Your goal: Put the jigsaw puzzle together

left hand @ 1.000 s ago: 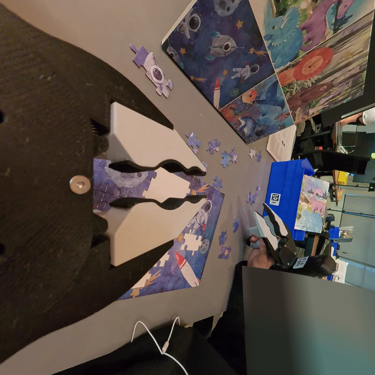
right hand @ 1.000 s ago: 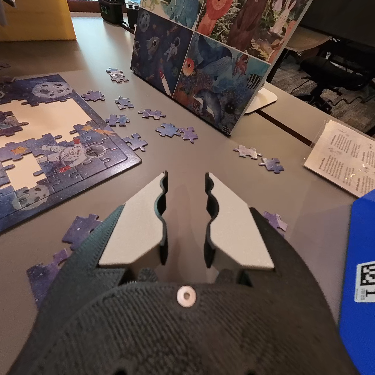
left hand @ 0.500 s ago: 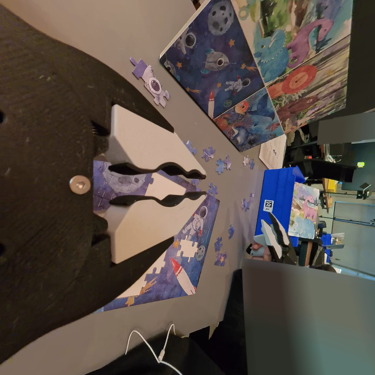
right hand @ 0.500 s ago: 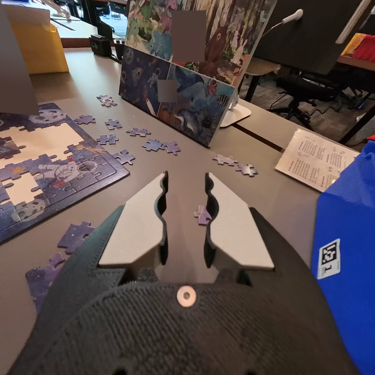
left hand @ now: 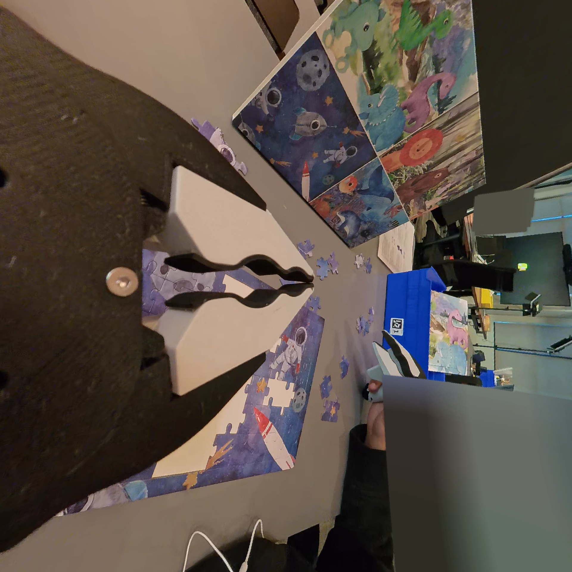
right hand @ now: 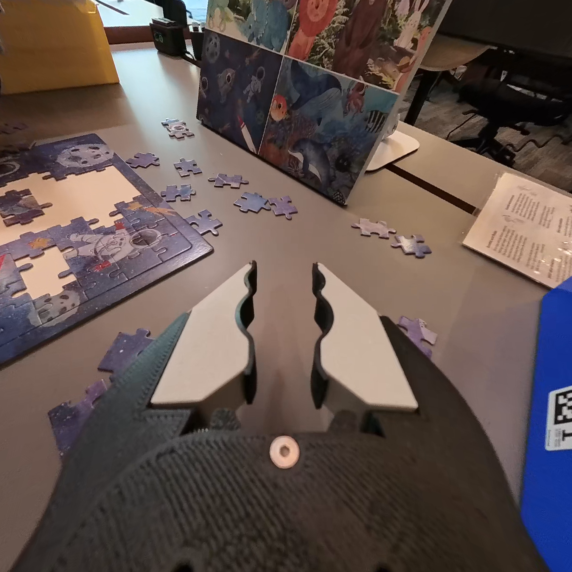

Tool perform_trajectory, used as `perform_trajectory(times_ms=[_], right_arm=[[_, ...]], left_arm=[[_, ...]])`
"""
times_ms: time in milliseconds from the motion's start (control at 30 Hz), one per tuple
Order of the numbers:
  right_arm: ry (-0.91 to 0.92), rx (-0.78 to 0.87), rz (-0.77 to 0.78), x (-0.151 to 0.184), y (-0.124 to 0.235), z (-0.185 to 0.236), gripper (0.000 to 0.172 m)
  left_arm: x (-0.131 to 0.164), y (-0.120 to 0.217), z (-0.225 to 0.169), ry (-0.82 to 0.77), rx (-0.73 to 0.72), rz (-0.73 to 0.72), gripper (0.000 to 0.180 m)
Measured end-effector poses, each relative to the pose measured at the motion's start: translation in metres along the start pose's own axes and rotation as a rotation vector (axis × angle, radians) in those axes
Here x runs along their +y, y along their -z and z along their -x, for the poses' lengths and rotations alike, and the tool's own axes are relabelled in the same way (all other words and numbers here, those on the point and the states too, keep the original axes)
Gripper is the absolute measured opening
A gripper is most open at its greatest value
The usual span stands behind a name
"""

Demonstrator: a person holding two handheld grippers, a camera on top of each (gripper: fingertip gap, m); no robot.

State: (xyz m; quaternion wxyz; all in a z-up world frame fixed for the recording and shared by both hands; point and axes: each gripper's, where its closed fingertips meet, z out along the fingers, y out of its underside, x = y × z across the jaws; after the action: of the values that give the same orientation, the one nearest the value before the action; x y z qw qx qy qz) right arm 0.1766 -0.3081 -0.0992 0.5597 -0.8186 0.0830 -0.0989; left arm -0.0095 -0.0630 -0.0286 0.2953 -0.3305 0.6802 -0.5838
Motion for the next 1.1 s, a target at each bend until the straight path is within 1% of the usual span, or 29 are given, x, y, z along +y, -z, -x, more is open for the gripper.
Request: perform_trajectory(times_ms=[533,600,667,700,800,867,900,967,1033,1100], right_arm=[[-0.001,0.01,0.017,0.003,0.0,-0.002,0.034],[-0.001,0.01,0.018,0.003,0.0,-0.002,0.034],[0.0,0.01,0.02,0.003,-0.001,-0.002,0.034],[0.002,0.01,0.022,0.003,-0.001,-0.002,0.034],[0.009,0.01,0.027,0.004,-0.002,-0.001,0.033],[0.009,0.013,0.029,0.004,-0.002,-0.001,0.033],[0.009,0.013,0.028,0.004,-0.002,-0.001,0.033],[0.008,0.011,0.024,0.003,-0.002,-0.001,0.033],[0.013,0.01,0.021,0.002,-0.001,0.0,0.033],[0.04,0.032,0.016,-0.001,0.003,-0.002,0.033]], left_arm=[[0.004,-0.002,0.004,0.012,-0.014,0.02,0.0],[0.012,-0.005,0.01,0.036,-0.045,0.059,0.0],[0.033,-0.009,0.023,0.109,-0.104,0.171,0.007],[0.041,-0.013,0.023,0.141,-0.104,0.21,0.011],[0.04,-0.031,0.017,0.216,-0.134,0.24,0.024],[0.044,-0.048,0.012,0.226,-0.169,0.329,0.032],[0.047,-0.06,0.006,0.218,-0.169,0.378,0.033],[0.052,-0.085,-0.008,0.212,-0.163,0.465,0.022],[0.061,-0.111,-0.021,0.217,-0.173,0.546,0.028],[0.075,-0.128,-0.023,0.206,-0.225,0.621,0.03]])
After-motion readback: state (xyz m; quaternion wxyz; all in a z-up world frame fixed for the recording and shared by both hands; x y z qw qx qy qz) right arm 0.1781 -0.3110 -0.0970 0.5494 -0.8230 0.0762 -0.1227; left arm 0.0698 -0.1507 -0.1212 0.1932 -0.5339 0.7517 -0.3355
